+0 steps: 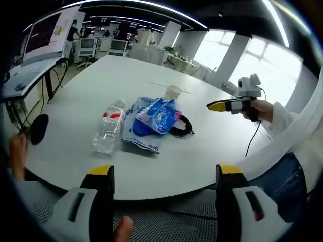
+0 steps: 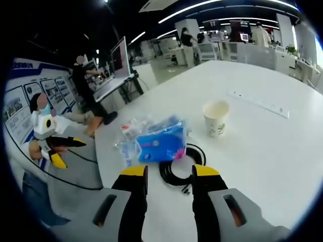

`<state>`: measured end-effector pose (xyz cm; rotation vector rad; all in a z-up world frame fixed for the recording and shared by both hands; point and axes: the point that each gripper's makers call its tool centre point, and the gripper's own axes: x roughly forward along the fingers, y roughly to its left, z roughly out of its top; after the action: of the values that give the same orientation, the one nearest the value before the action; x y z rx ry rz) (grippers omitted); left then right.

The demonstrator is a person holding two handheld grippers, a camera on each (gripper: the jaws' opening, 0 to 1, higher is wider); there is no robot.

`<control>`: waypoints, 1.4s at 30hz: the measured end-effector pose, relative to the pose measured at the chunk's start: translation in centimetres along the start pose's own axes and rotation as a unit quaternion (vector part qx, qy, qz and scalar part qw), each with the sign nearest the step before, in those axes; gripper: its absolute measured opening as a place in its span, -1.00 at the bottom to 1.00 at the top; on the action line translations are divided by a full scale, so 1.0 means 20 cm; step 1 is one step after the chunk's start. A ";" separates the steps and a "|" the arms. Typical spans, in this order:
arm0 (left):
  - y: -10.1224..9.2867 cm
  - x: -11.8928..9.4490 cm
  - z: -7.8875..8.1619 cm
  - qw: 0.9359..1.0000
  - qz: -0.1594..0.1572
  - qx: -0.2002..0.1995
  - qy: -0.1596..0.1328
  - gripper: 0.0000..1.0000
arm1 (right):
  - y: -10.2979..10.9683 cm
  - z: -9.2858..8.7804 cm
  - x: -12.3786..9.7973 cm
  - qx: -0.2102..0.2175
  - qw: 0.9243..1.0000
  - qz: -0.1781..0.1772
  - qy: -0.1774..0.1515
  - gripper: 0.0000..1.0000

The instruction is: Arrange the tabletop items into an orderly group along one side of the table until the central work area is clear of visible clutter.

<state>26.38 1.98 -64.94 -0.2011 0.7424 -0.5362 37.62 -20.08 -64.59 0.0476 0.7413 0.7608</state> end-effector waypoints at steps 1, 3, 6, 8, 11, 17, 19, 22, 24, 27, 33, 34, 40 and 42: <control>0.01 0.01 0.01 1.000 0.001 0.001 0.002 0.66 | 0.01 -0.02 -0.01 0.007 1.000 -0.002 0.000 -0.35; 0.05 0.02 0.02 1.000 0.004 0.005 0.006 0.64 | 0.03 -0.05 -0.02 0.013 1.000 -0.002 0.000 -0.35; 0.12 0.05 0.06 1.000 0.010 0.014 0.017 0.64 | 0.07 -0.12 -0.05 0.033 0.999 -0.003 -0.002 -0.35; 0.16 0.07 0.09 0.999 0.012 0.021 0.023 0.64 | 0.09 -0.15 -0.06 0.049 0.999 -0.005 -0.005 -0.35; 0.23 0.11 0.12 0.998 0.019 0.036 0.037 0.64 | 0.11 -0.19 -0.08 0.062 0.998 -0.008 -0.006 -0.35; 0.40 0.23 0.15 0.996 0.044 0.033 0.075 0.60 | 0.14 -0.25 -0.10 0.078 0.997 -0.017 -0.003 -0.35; 0.43 0.27 0.16 0.995 0.045 0.028 0.080 0.60 | 0.15 -0.26 -0.10 0.079 0.997 -0.018 -0.001 -0.35; 0.47 0.34 0.19 0.995 0.044 0.020 0.092 0.60 | 0.16 -0.27 -0.11 0.084 0.996 -0.024 -0.004 -0.36; 0.49 0.39 0.21 0.994 0.043 0.017 0.100 0.60 | 0.17 -0.28 -0.13 0.091 0.995 -0.031 -0.008 -0.36; 0.54 0.45 0.23 0.993 0.048 0.018 0.111 0.59 | 0.17 -0.31 -0.15 0.101 0.994 -0.039 -0.009 -0.36; 0.57 0.57 0.24 0.991 0.040 -0.011 0.125 0.55 | 0.17 -0.39 -0.22 0.121 0.991 -0.061 -0.007 -0.37; 0.57 0.59 0.24 0.991 0.041 -0.012 0.125 0.56 | 0.17 -0.40 -0.23 0.124 0.990 -0.064 -0.006 -0.37; 0.58 0.67 0.25 0.991 0.040 -0.023 0.125 0.55 | 0.15 -0.47 -0.29 0.150 0.984 -0.091 -0.009 -0.39; 0.61 0.69 0.25 0.991 0.045 -0.040 0.117 0.55 | 0.16 -0.49 -0.30 0.154 0.984 -0.094 -0.008 -0.39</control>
<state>43.08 4.84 -73.80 -0.1798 0.9987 -0.4490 26.64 -23.68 -67.34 0.2599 0.8313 0.4601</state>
